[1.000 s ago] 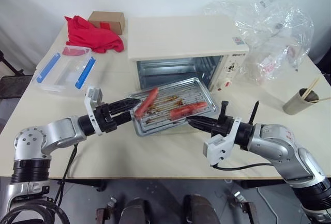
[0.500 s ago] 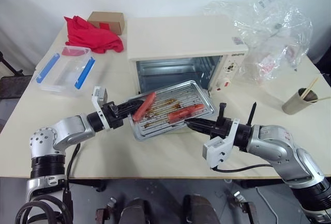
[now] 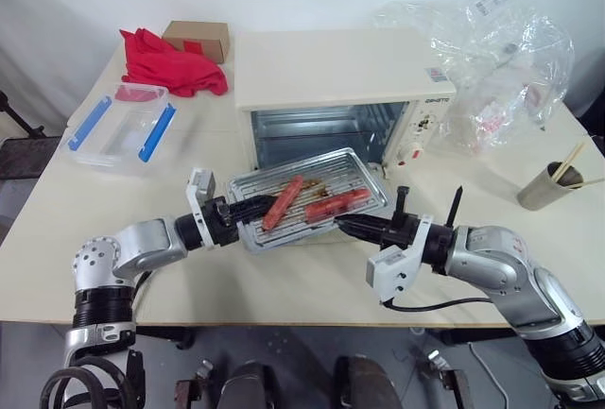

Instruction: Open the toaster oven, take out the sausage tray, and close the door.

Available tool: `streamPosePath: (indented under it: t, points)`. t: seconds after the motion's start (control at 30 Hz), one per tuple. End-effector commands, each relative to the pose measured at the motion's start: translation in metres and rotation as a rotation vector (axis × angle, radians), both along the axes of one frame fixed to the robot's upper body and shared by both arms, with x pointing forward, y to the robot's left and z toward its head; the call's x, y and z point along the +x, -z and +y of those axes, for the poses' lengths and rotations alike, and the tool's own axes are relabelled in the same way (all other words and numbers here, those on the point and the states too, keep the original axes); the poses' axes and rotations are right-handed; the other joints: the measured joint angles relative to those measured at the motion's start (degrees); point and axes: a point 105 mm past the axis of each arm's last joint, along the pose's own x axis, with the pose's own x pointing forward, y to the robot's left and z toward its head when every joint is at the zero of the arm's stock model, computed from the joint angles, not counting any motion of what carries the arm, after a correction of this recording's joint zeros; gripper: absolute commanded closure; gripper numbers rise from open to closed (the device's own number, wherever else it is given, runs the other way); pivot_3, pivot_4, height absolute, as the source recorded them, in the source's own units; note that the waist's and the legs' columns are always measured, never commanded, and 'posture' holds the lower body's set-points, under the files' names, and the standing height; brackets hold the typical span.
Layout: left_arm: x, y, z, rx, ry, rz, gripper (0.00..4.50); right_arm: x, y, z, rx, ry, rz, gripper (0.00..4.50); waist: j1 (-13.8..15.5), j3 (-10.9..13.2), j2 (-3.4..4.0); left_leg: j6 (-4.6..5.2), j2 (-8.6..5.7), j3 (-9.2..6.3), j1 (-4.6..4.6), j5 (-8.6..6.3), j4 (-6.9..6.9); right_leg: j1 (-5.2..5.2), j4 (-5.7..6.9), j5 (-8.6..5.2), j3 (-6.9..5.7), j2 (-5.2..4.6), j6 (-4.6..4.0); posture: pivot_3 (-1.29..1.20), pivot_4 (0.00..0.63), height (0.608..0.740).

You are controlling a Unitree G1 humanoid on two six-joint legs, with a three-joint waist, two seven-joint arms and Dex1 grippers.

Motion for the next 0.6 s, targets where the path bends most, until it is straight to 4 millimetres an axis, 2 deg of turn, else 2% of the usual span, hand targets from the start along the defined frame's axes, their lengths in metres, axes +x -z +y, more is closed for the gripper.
streamPosePath:
  t: [0.03,0.1,0.13,0.23,0.37,0.43,0.5,0.53,0.6]
  points:
    - [-0.003,-0.005,0.002,-0.015,-0.006,-0.028,4.48,-0.002,-0.019,0.005,0.08,-0.024,-0.019,4.5,-0.01,0.0,0.0,0.0,0.01,0.0,0.0,0.0,0.0,0.0,0.0,0.0,0.0,0.0,0.0,0.0,0.15,0.74]
    - [-0.003,-0.005,0.004,-0.019,-0.02,-0.027,4.48,-0.002,-0.02,0.004,0.102,-0.013,0.0,4.5,-0.01,0.0,0.0,0.0,0.01,0.0,0.0,0.0,0.0,0.0,0.0,0.0,0.0,0.0,0.0,0.0,0.15,0.74]
    - [-0.003,-0.005,0.004,-0.021,-0.022,-0.028,4.5,-0.001,-0.021,0.003,0.107,-0.01,0.007,4.0,-0.01,0.0,0.0,0.0,0.0,0.0,0.0,0.0,0.0,0.0,0.0,0.0,0.0,0.0,0.0,0.0,0.15,0.74]
    - [-0.002,-0.005,0.005,-0.051,-0.045,-0.025,4.5,0.0,-0.022,0.001,0.105,-0.007,0.009,3.13,0.03,0.0,0.0,0.0,0.0,0.0,0.0,0.0,0.0,0.0,0.0,0.0,0.0,0.0,0.0,0.0,0.15,0.74]
    - [-0.003,-0.005,0.007,-0.083,-0.066,-0.03,4.5,-0.001,-0.023,-0.003,0.105,-0.007,0.003,1.74,0.02,0.0,0.0,0.0,0.0,0.0,0.0,0.0,0.0,0.0,0.0,0.0,0.0,0.0,0.0,0.0,0.15,0.74]
    - [-0.004,-0.005,0.011,-0.11,-0.096,-0.03,4.5,-0.005,-0.019,-0.011,0.118,-0.002,0.078,1.07,0.05,0.0,0.0,0.0,0.0,0.0,0.0,0.0,0.0,0.0,-0.01,0.0,0.0,0.0,0.0,0.0,0.15,0.74]
    - [-0.006,-0.003,0.019,-0.148,-0.126,-0.032,4.5,-0.01,-0.017,-0.02,0.159,0.002,0.166,1.07,0.13,-0.01,-0.01,0.0,0.0,-0.03,0.0,0.0,-0.01,0.03,-0.02,0.0,0.0,0.0,0.0,0.0,0.15,0.74]
    - [-0.009,-0.009,0.026,-0.226,-0.119,-0.064,4.5,-0.015,-0.017,-0.025,0.186,-0.004,0.211,1.07,0.12,0.0,-0.01,0.01,-0.01,-0.05,0.0,-0.01,-0.01,0.04,-0.03,0.0,0.0,0.0,0.0,0.0,0.15,0.74]
    - [-0.02,-0.005,0.041,-0.248,-0.11,-0.069,4.5,-0.024,-0.017,-0.036,0.225,-0.029,0.313,1.07,0.11,0.0,-0.02,0.01,-0.02,-0.04,-0.01,-0.01,-0.03,0.04,-0.06,0.0,-0.02,0.01,0.0,0.0,0.15,0.74]
